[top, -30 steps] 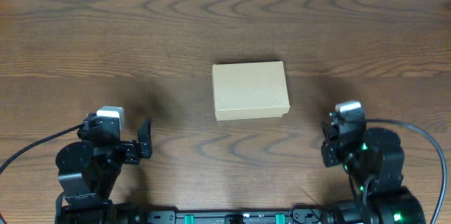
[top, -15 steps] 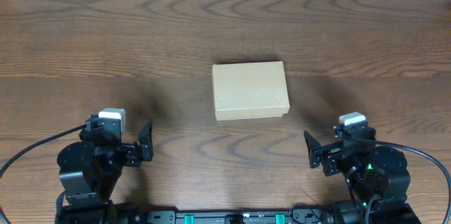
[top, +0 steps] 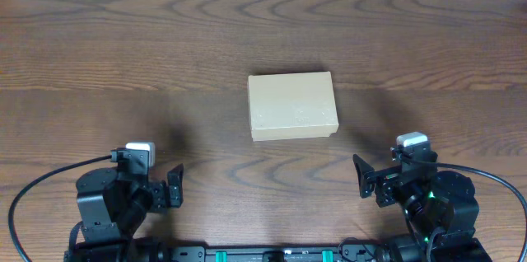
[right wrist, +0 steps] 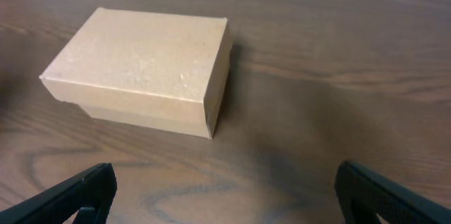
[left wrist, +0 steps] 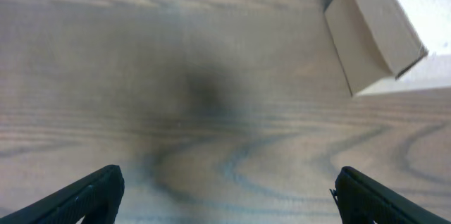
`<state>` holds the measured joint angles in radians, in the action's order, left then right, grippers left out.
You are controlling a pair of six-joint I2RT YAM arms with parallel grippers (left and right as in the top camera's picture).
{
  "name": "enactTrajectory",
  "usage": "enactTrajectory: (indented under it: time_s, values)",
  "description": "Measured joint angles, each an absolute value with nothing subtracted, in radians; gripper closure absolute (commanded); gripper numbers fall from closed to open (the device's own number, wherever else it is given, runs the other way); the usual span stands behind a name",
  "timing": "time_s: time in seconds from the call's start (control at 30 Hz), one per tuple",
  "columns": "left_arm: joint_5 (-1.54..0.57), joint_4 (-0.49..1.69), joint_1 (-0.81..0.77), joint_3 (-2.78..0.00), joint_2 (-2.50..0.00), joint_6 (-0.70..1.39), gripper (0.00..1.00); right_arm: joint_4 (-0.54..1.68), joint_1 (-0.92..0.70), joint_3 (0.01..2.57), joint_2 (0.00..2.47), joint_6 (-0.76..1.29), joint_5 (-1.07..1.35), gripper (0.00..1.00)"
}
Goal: Pack container
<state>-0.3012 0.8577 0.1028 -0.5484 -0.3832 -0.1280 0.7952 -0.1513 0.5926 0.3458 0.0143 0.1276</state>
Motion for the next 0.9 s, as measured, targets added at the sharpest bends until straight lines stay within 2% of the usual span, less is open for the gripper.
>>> enactTrajectory:
  time_s: [0.27, 0.67, 0.9]
  values:
    - [-0.301, 0.887, 0.103, -0.548, -0.383, -0.128, 0.05, 0.736, -0.151, 0.588, 0.346, -0.047, 0.058, 0.01]
    - [-0.301, 0.889, 0.103, -0.548, -0.383, -0.128, 0.05, 0.235, -0.151, 0.337, 0.259, -0.151, 0.026, 0.01]
    - [-0.301, 0.89, 0.103, -0.548, -0.383, -0.128, 0.04, 0.121, -0.138, 0.226, 0.16, -0.163, 0.021, 0.01]
